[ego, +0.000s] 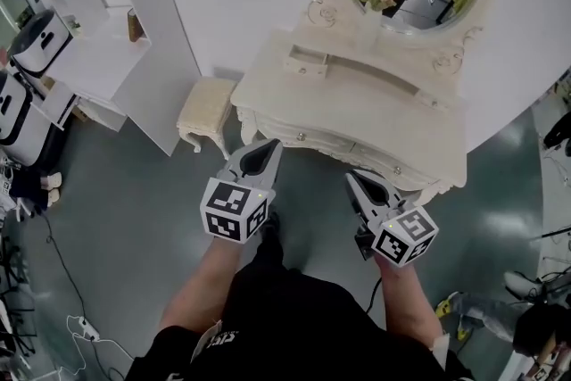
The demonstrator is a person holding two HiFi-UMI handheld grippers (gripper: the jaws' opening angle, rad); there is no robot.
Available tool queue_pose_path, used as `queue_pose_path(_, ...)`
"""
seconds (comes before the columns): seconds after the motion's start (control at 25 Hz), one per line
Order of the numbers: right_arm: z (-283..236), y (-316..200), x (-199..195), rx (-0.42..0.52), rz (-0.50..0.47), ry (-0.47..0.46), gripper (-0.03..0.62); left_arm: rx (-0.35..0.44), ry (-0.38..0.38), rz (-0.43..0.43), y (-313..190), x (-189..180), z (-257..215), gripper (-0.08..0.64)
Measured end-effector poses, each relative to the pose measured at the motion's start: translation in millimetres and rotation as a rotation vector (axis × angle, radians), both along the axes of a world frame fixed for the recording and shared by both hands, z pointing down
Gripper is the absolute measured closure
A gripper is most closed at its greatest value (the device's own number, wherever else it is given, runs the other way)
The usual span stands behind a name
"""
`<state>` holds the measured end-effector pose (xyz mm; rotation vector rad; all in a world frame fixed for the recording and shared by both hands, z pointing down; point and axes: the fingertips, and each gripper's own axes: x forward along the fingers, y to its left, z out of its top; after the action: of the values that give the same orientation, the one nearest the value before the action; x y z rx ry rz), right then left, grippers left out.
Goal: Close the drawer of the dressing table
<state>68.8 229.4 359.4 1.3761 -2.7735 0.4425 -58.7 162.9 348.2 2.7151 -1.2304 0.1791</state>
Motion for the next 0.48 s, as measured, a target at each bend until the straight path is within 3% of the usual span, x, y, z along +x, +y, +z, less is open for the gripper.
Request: queue_pose_path(0.48, -6.9, -123.5, 13.1, 0.002, 0.070, 0.013, 0.598, 0.002, -0.006, 0.040, -126.3, 5.5, -5.7, 0.551)
